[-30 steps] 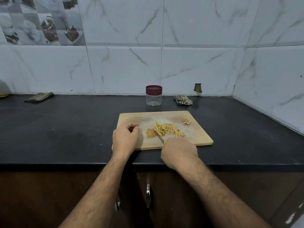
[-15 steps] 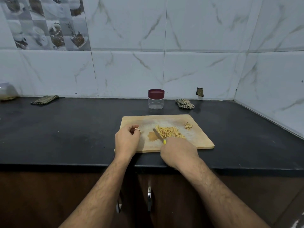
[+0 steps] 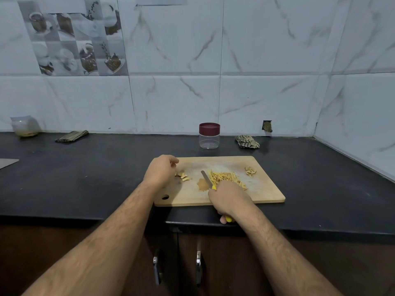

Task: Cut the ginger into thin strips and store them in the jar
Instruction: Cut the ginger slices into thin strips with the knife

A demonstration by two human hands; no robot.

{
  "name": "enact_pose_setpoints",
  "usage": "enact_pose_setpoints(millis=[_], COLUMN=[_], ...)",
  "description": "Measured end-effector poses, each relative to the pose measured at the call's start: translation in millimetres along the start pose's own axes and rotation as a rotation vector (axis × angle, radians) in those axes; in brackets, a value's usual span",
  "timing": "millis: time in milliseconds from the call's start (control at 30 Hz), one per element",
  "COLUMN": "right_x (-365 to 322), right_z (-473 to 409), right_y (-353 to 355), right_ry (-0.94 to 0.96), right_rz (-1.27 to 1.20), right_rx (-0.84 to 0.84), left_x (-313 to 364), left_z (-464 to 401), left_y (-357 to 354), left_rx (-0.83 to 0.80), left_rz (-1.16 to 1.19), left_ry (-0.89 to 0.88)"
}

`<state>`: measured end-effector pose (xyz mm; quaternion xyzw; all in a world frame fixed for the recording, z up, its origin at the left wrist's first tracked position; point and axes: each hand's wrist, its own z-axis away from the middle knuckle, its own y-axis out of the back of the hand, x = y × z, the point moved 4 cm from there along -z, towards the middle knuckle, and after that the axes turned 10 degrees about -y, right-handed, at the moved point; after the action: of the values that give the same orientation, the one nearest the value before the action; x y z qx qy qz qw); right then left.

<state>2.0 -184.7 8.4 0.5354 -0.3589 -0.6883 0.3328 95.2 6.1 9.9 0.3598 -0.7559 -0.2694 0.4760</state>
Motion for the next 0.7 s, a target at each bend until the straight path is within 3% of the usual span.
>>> enact_pose_setpoints(millis=[400, 700], right_x=[6.2, 6.8], right_z=[-2.1, -1.2], right_y=[-2.8, -3.2], right_ry=[0.052, 0.059], right_rz=[-0.020, -0.011], right_rx=[0.065, 0.102], left_x=[19.8, 22.4], left_z=[-15.1, -16.2], left_y=[-16.1, -11.3], left_rx=[-0.474, -0.385], left_rz=[-0.280, -0.305], left_ry=[-0.203, -0.252])
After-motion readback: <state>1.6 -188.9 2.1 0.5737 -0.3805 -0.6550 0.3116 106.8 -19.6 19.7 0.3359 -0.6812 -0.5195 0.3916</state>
